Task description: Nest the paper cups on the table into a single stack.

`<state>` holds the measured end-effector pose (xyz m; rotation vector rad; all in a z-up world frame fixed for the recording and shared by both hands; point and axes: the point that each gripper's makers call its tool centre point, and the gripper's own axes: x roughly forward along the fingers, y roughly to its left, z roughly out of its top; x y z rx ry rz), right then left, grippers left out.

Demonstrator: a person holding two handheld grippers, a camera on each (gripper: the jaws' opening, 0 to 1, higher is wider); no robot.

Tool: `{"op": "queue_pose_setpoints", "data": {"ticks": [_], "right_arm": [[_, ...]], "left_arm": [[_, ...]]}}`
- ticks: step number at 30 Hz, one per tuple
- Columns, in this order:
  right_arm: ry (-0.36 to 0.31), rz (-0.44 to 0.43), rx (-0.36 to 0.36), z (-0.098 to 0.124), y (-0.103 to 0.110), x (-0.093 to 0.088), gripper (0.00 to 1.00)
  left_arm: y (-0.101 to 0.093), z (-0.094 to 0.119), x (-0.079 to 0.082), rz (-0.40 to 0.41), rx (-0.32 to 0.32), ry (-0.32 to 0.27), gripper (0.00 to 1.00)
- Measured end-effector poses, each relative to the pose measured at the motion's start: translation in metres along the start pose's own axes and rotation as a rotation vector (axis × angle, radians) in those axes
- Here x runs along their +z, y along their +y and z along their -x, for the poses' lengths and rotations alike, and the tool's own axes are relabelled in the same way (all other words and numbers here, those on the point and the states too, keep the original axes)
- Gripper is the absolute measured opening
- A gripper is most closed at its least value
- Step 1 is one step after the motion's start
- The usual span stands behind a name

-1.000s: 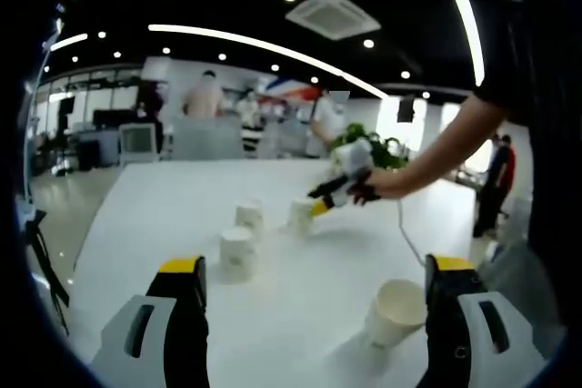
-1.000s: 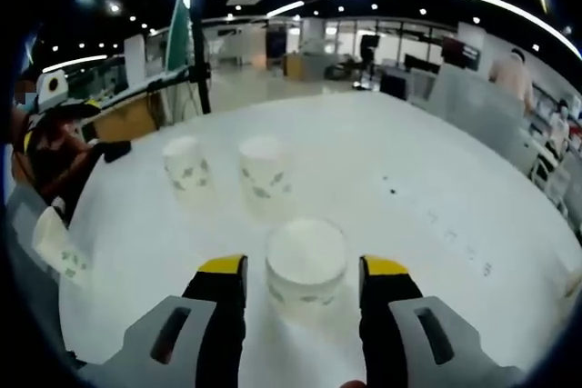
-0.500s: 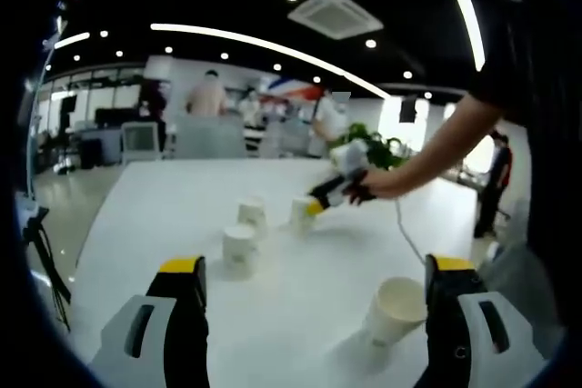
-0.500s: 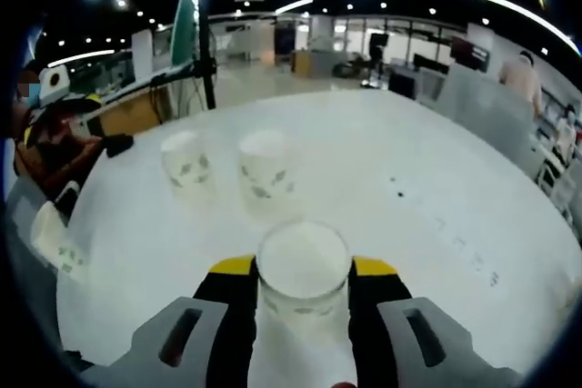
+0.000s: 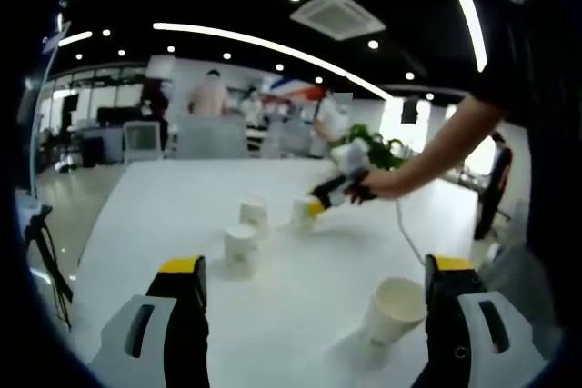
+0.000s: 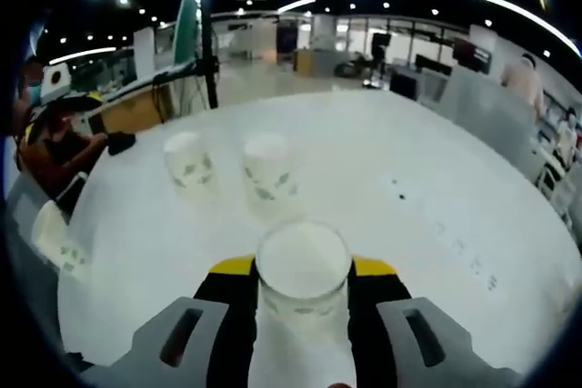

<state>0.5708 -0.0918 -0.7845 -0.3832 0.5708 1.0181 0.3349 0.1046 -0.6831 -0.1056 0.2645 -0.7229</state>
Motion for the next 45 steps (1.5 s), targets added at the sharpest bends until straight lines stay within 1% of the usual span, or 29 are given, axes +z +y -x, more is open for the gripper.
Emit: {"op": "queue_pose_setpoints", "data": {"ticks": [4,12,16,19,24,28,34,36,37,41,45], "right_arm": [[-0.010,0.011,-0.001,0.005,0.001,0.006,0.35],[-0.042,0.019,-0.008,0.021,0.008,0.020,0.35],[-0.056,0.019,-0.016,0.027,0.005,0.023,0.35],[-0.060,0.024,-0.017,0.032,0.003,0.022,0.35],[-0.082,0.037,-0.022,0.050,0.011,0.029,0.35],[-0.099,0.047,-0.026,0.064,0.017,0.036,0.35],[-0.146,0.057,-0.028,0.093,0.034,0.055,0.35],[-0.162,0.067,-0.028,0.103,0.041,0.063,0.35],[-0.173,0.071,-0.027,0.108,0.046,0.068,0.35],[-0.194,0.100,-0.019,0.121,0.059,0.079,0.35],[-0.208,0.142,-0.006,0.136,0.079,0.087,0.35]], "left_arm": [[-0.001,0.000,0.002,0.003,0.000,-0.002,1.00],[-0.009,0.001,0.008,-0.009,-0.016,-0.006,1.00],[-0.014,0.001,0.014,-0.021,-0.023,-0.019,1.00],[-0.016,0.001,0.015,-0.022,-0.025,-0.021,1.00],[-0.022,0.002,0.017,-0.033,-0.034,-0.024,1.00],[-0.027,0.003,0.017,-0.038,-0.038,-0.020,1.00],[-0.036,0.004,0.010,-0.052,-0.052,0.005,1.00],[-0.040,0.005,0.002,-0.065,-0.063,0.036,1.00],[-0.041,0.005,0.001,-0.064,-0.065,0.039,1.00],[-0.045,0.008,0.001,-0.063,-0.074,0.033,1.00],[-0.046,0.011,0.001,-0.050,-0.080,0.026,1.00]]}}
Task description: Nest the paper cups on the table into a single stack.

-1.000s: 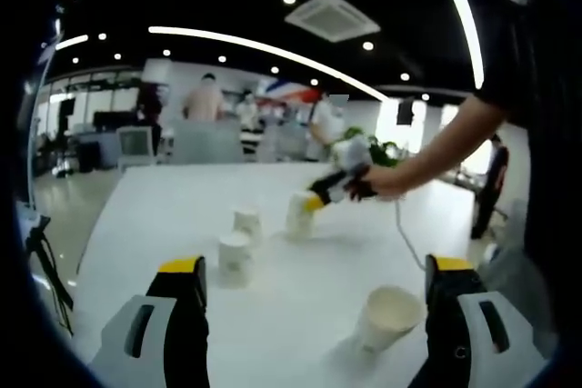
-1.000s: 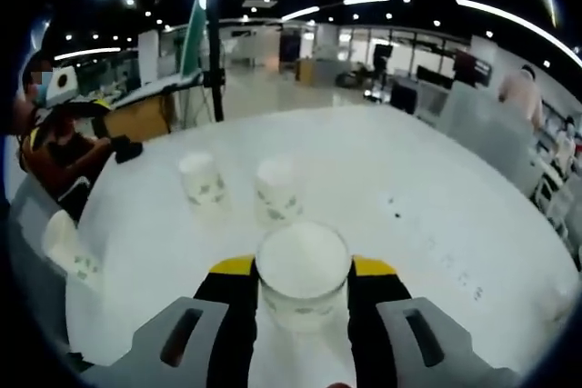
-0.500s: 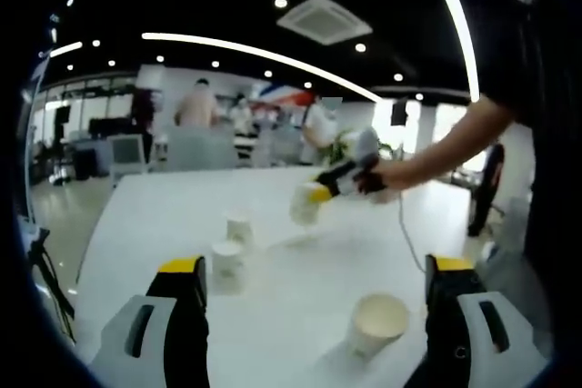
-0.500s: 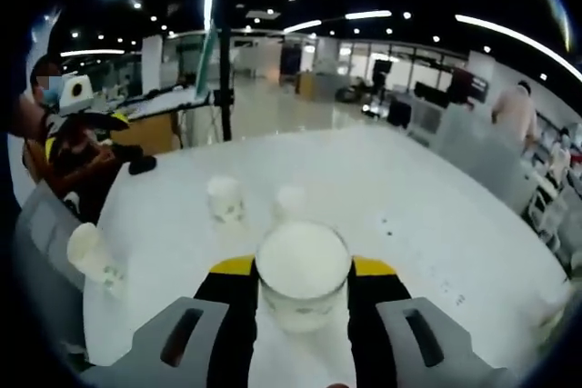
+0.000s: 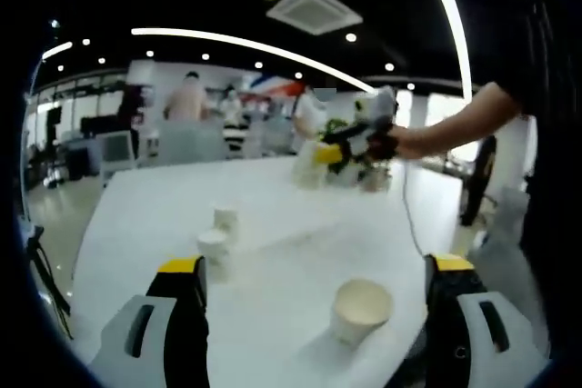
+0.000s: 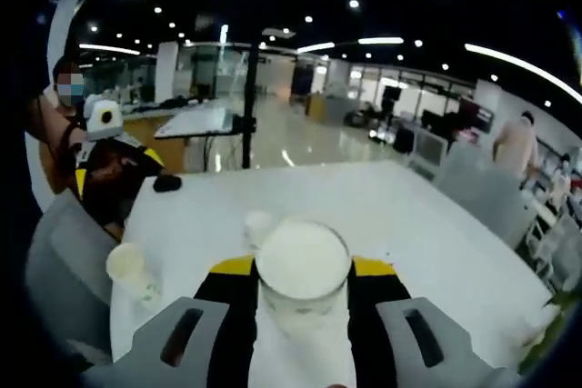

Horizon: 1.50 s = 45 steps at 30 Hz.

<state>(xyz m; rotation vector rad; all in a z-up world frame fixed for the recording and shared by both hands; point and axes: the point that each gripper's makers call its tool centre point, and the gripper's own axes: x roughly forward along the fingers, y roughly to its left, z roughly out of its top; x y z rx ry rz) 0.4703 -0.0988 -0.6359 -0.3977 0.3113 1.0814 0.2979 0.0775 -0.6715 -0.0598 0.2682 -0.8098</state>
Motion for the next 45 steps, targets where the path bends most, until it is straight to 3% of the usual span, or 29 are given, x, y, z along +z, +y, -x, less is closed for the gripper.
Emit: {"op": "queue_pose_setpoints", "data": {"ticks": [8,17,21,33,45], "right_arm": [[-0.045,-0.004,0.029,0.017,0.036,0.023,0.35],[-0.158,-0.032,0.059,0.033,0.083,0.064,0.35],[-0.208,-0.083,0.100,0.035,0.106,0.075,0.35],[-0.259,-0.122,0.120,0.034,0.141,0.088,0.35],[-0.261,-0.149,0.195,0.013,0.178,0.089,0.35]], "left_arm": [[-0.007,0.005,0.006,-0.005,-0.025,-0.009,1.00],[-0.009,0.006,0.016,0.030,-0.026,-0.059,1.00],[-0.020,0.005,0.022,0.009,-0.062,-0.062,0.99],[-0.037,0.003,0.028,0.026,-0.111,-0.074,0.98],[-0.069,-0.008,0.038,0.053,-0.213,-0.087,0.94]]}}
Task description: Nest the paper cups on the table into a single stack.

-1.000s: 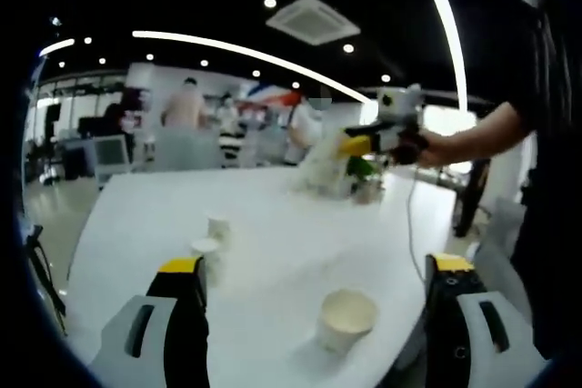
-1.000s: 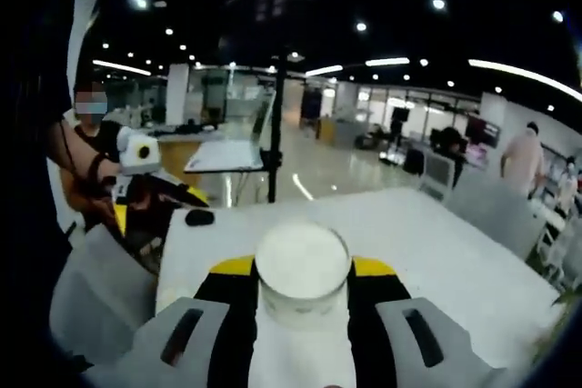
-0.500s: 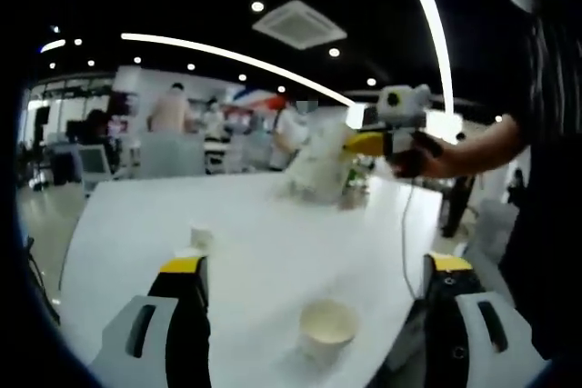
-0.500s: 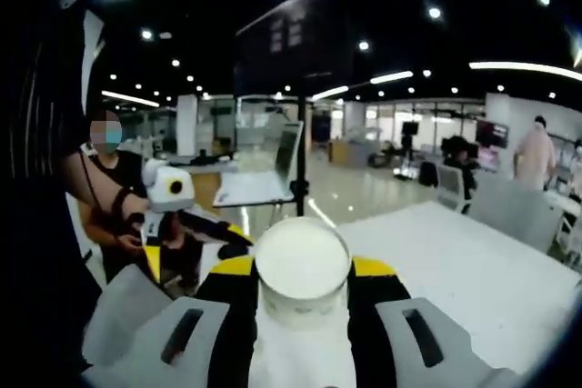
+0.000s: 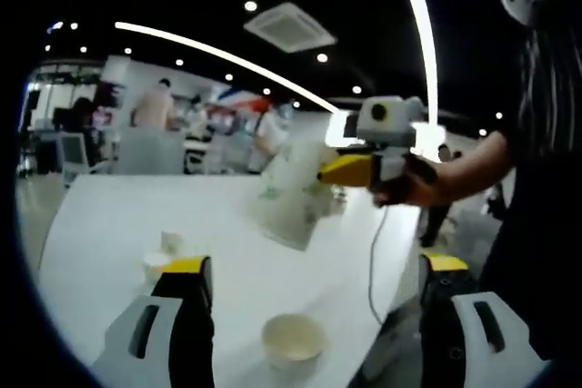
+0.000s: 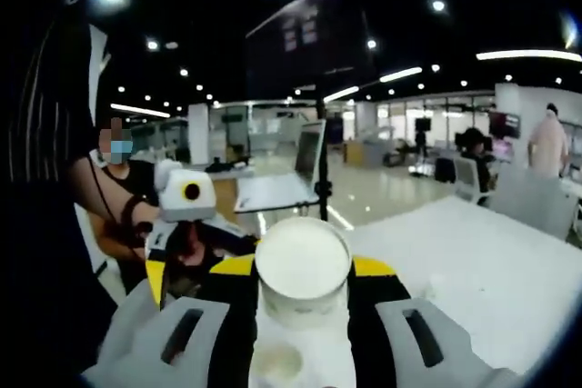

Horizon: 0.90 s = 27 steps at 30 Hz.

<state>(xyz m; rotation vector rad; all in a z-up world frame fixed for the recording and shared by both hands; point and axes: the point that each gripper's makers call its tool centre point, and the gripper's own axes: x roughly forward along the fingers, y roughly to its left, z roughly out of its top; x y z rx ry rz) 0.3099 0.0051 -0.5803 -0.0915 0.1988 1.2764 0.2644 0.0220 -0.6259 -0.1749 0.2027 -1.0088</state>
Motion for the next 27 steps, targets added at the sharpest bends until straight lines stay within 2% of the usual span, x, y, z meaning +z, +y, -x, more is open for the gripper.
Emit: {"op": "queue_pose_setpoints", "data": {"ticks": [7,13,16,19,23,27], "right_arm": [[-0.024,-0.025,0.022,-0.005,0.006,0.003,0.35],[-0.031,-0.046,0.047,-0.004,0.011,-0.001,0.35],[-0.045,-0.075,0.054,-0.001,0.010,-0.002,0.35],[-0.064,-0.113,0.071,0.002,0.012,-0.002,0.35],[-0.049,-0.110,0.069,0.002,0.012,-0.007,0.35],[-0.051,-0.126,0.078,0.004,0.014,-0.009,0.35]], "left_arm": [[-0.007,-0.007,0.000,0.009,-0.037,0.000,0.92],[-0.022,-0.011,0.007,0.015,-0.110,-0.013,0.87],[-0.023,-0.011,0.007,0.023,-0.118,-0.003,0.86],[-0.023,-0.008,0.010,0.040,-0.130,-0.008,0.80],[-0.022,-0.007,0.008,0.034,-0.132,0.004,0.78],[-0.018,-0.002,0.013,0.045,-0.141,0.001,0.71]]}}
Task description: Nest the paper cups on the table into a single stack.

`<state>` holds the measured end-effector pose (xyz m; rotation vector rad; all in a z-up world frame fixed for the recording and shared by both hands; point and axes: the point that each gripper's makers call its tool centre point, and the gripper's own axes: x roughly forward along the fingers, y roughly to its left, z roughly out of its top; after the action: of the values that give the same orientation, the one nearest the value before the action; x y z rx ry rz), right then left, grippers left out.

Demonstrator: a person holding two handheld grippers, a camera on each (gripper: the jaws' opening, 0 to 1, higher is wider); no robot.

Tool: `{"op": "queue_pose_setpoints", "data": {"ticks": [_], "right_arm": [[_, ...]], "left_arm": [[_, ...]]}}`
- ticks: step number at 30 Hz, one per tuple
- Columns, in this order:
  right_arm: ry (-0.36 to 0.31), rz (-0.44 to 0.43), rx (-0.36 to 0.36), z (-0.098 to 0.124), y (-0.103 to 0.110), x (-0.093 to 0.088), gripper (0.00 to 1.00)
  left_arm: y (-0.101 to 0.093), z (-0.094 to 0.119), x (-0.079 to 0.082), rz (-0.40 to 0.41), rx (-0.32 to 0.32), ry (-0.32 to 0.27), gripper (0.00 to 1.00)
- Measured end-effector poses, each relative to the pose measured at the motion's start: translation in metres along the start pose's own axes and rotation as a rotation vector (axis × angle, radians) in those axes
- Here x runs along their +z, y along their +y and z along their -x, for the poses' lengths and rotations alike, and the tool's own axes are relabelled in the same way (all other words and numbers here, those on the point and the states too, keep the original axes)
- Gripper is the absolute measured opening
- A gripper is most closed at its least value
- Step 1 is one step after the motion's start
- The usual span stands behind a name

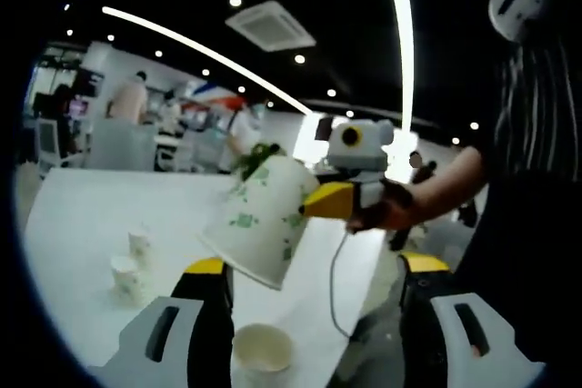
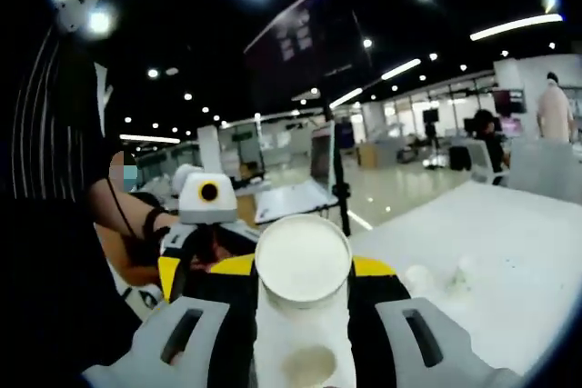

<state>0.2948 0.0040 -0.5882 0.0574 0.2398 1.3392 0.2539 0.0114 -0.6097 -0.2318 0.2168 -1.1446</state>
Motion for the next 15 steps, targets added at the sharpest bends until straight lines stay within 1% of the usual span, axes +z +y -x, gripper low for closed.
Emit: {"op": "queue_pose_setpoints", "data": {"ticks": [3,9,15], "right_arm": [[0.008,-0.003,0.006,0.000,0.001,-0.004,0.35],[0.003,-0.035,0.023,0.002,0.002,-0.010,0.35],[0.001,-0.060,0.034,0.004,0.004,-0.016,0.35]], "left_arm": [[0.001,0.001,0.003,-0.027,0.005,0.000,0.70],[0.001,0.004,0.011,-0.021,-0.001,-0.013,0.63],[0.000,0.007,0.016,-0.020,-0.014,-0.017,0.57]]}}
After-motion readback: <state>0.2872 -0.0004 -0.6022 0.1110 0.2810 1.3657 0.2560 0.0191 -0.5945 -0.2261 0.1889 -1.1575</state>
